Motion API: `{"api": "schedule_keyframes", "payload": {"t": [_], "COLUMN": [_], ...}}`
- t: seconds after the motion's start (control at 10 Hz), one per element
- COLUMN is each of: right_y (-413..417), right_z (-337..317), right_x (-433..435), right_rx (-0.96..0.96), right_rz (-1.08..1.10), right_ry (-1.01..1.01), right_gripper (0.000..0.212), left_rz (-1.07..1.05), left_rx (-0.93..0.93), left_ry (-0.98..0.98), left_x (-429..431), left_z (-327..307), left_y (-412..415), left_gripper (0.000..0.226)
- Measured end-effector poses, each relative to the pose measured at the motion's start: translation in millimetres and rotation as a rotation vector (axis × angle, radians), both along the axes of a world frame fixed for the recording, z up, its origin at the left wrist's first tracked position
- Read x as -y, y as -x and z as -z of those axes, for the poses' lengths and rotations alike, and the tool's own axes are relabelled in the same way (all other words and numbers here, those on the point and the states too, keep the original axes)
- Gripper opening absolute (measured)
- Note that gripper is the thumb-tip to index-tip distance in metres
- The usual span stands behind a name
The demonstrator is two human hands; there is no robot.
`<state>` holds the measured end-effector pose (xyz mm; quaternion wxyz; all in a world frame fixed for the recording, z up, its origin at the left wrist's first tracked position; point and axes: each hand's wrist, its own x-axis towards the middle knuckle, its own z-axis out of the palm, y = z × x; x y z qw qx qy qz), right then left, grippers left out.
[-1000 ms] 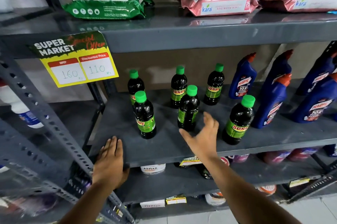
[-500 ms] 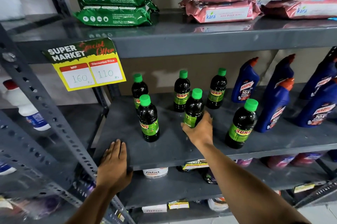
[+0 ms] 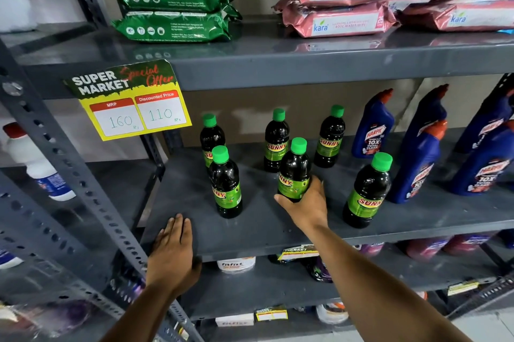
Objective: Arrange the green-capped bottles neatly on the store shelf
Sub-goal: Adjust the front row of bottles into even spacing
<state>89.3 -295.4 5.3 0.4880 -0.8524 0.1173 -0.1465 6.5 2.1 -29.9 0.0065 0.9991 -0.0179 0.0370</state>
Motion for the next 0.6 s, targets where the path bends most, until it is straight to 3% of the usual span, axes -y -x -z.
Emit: {"api": "schedule_keyframes", "payload": {"t": [0.1,0.3,0.4,0.6], "right_y": [0,0,6,36], "right_z": [-1,-1,0,14], "right_x": [0,-6,-7,1], "right_rx": [-0.025,-0.013,-0.012,0.016], "right_rz": [-0.037,-0.02,-0.035,-0.066], "right_ry": [-0.053,0.005,-0.039,-0.018], "right_gripper": [0.086,0.091,0.071,0.06], "left_rz": [0.0,-0.002,-0.006,-0.001], "left_rx": [0.002,-0.002,-0.009,0.013], "left_ry": [0.002,-0.01,-0.021,-0.024], "left_x": [0,-1,-1,-3], "left_z": [0,1,2,4], "left_y": [0,0,0,0], "left_gripper": [0.088,0.087,0.089,0.099]}}
